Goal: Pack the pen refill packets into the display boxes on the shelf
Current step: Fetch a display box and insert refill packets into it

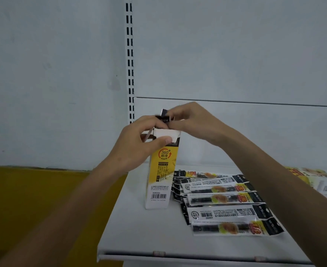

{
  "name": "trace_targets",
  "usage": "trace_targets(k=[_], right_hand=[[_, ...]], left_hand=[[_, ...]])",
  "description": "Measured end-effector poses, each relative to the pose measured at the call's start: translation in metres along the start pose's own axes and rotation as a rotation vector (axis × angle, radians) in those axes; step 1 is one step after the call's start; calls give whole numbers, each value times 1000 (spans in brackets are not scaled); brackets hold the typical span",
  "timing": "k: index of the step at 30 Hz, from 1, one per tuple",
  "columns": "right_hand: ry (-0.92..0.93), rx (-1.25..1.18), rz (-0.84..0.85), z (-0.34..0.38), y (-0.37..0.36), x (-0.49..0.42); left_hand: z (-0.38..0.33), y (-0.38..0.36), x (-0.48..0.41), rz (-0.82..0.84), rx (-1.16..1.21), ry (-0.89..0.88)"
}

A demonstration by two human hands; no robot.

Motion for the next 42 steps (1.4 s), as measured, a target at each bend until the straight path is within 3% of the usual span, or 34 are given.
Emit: trace_targets(k=[4,7,11,15,17,21,23,31,33,37,42], right_hand=[[93,-135,-152,1,7,5],[7,1,-34,-6,-3,3],[-80,5,121,-13,-4,7],[65,-180,-52,-26,15,22],[54,-47,-92,-47,30,33],[-219,456,406,-114,20,55],[-325,506,489,-138,15,68],[-253,537,213,-143,35,70],[-259,529,254,-142,35,72],[-329,506,495,-152,16,83],[-223,542,400,-153,17,80]], left_hand=[[1,-1,-1,-42,52,3],[0,-3,-1,-82,52,13],[0,-8,-2,-116,56,19],[3,-11,-7,-185,47,41],[4,-14,-7,-206,15,61],[2,-18,-5,-209,-73,27],[1,-21,-3,-213,-110,-7],[-7,-23,-4,-208,-198,-64],[-8,-24,-4,-205,-223,-74],[-6,-27,-9,-191,-261,-79],[-13,-33,-18,-87,-306,-122]])
Point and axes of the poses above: each hand's wrist, its own x-axis away from the middle knuckle, its own y-axis out of the back of the hand, z = x × y, the point moved 5 cm from there along -x, towards the middle knuckle, and after that the axes turned 5 degrees about z, right-handed, at the moved point
